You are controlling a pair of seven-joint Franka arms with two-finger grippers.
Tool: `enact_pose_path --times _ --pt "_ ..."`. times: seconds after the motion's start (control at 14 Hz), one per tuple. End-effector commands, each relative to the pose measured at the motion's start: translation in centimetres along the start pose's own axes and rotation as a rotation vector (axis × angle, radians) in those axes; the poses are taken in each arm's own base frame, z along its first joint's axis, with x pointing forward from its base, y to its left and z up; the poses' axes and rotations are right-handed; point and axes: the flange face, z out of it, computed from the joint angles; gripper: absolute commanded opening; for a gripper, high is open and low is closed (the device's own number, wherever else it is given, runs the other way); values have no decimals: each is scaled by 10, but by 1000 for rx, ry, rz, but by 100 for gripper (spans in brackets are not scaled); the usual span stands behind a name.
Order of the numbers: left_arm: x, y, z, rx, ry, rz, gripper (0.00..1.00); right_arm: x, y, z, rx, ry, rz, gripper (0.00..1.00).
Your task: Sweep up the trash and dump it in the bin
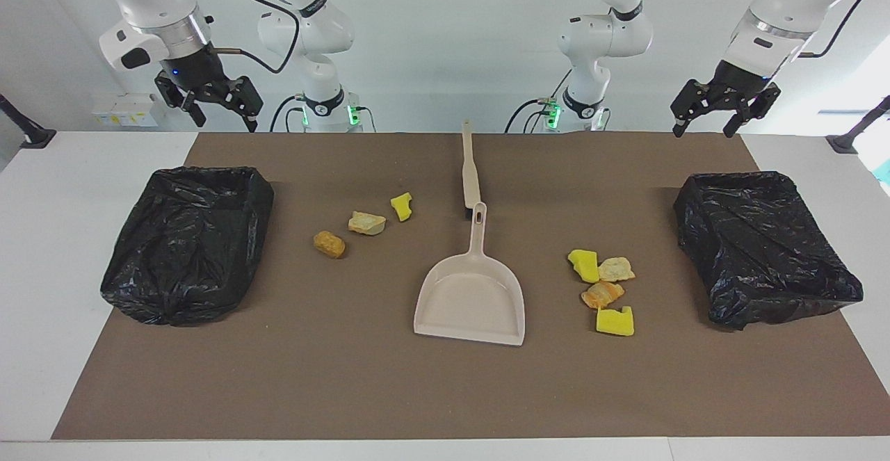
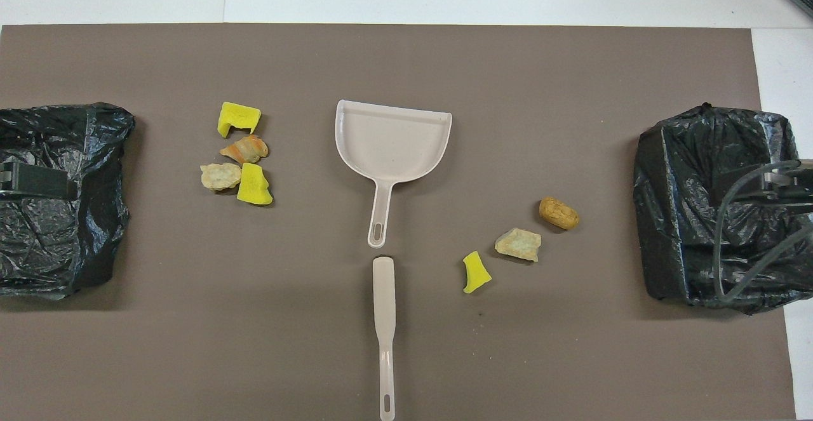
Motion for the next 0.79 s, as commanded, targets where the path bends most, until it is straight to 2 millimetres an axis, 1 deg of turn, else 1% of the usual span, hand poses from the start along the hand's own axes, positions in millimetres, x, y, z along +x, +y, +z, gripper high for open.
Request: enact_pose_path --times 0.0,0.21,0.36,0.5,0.57,0.64,0.72 --pt "-2 -12 -1 -12 -5 -18 100 -7 1 -1 6 11 8 100" --pt "-2 -11 -1 -12 -5 -15 100 -8 -13 0 7 12 -20 100" --pt "-2 -11 -1 -12 -5 -15 100 -4 -41 10 8 12 -56 100" --pt "-2 -21 -2 -12 -4 -34 100 6 -62 23 5 9 -92 100" --pt "-2 -23 -2 -11 -4 -37 100 9 -77 28 3 14 -116 100" --pt "-2 -28 -2 -11 -3 -48 100 10 -93 30 24 14 -116 100" --pt "-3 -31 -3 -11 0 -53 100 19 -102 38 24 2 -46 100"
